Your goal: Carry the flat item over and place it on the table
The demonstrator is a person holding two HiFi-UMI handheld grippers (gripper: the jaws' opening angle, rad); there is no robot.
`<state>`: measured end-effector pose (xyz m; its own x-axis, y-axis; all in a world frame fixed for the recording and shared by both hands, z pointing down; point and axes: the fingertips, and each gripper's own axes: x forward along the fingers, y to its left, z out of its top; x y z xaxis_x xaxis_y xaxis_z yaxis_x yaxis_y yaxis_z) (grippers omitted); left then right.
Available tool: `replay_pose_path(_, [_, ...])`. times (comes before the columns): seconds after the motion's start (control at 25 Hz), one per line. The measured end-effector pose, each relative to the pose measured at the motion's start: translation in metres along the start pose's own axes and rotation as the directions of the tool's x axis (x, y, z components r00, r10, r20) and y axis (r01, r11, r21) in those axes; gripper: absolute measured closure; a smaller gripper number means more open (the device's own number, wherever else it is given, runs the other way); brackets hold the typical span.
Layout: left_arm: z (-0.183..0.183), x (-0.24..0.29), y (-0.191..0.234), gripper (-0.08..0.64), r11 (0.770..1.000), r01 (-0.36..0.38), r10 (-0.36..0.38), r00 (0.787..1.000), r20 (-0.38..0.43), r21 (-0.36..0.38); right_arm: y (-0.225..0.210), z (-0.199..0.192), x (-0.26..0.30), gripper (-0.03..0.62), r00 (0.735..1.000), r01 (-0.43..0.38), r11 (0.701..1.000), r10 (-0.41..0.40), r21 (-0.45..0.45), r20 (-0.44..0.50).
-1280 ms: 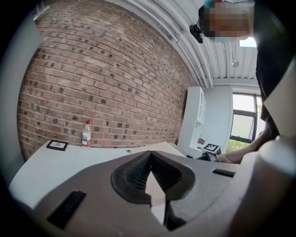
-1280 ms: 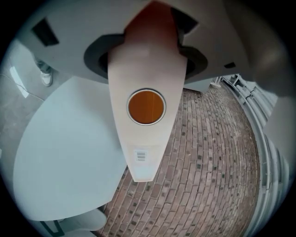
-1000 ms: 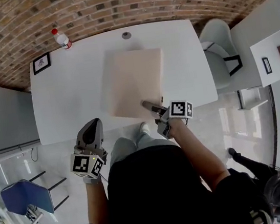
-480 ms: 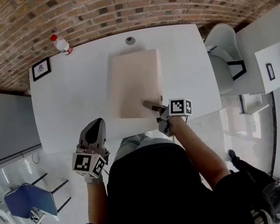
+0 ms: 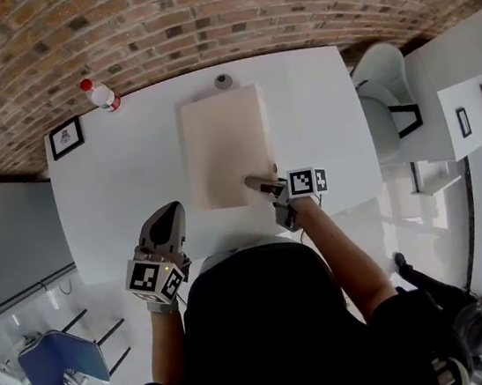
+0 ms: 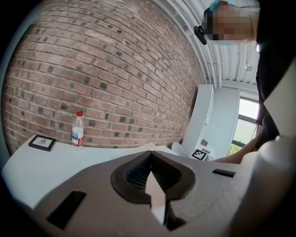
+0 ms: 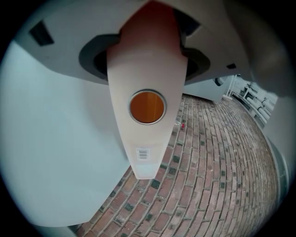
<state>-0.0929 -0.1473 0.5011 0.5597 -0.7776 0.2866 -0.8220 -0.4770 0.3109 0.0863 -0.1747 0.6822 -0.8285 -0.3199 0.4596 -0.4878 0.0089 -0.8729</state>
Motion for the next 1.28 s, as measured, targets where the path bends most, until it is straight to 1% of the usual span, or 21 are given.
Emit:
replay_pose_path(0.36, [0.004, 0.031, 0.014, 0.557, 0.999, 0.032, -0.032, 0.999, -0.028, -0.019, -0.027, 0.031, 0.006, 0.207, 0.993, 0.115, 0.992, -0.115, -0.049, 0.009])
replay_pose_path(0.76, [0.002, 0.041, 0.026, 0.557, 0.998, 0.041, -0.043, 0.998, -0.039, -0.047, -0.048, 0.046, 0.01, 0.163, 0.979, 0.203, 0.975, -0.2, -0.086, 0.043])
replay_pose_path(1.0, [-0.002, 0.041, 0.029, 0.557, 0.997, 0.04, -0.043, 0.998, -0.045, -0.06, -0.065, 0.044, 0.009, 0.152, 0.96, 0.278, 0.956, -0.275, -0.098, 0.048])
replay_pose_path(1.16, [-0.005, 0.039, 0.028, 0.557, 0.997, 0.044, -0.047, 0.998, -0.047, -0.056, -0.074, 0.042, 0.004, 0.153, 0.942, 0.334, 0.933, -0.33, -0.132, 0.056])
replay_pose_path(1.28, [-0.005, 0.036, 0.028, 0.557, 0.997, 0.045, -0.047, 0.998, -0.042, -0.056, -0.072, 0.042, 0.0, 0.153, 0.938, 0.346, 0.929, -0.338, -0.131, 0.076])
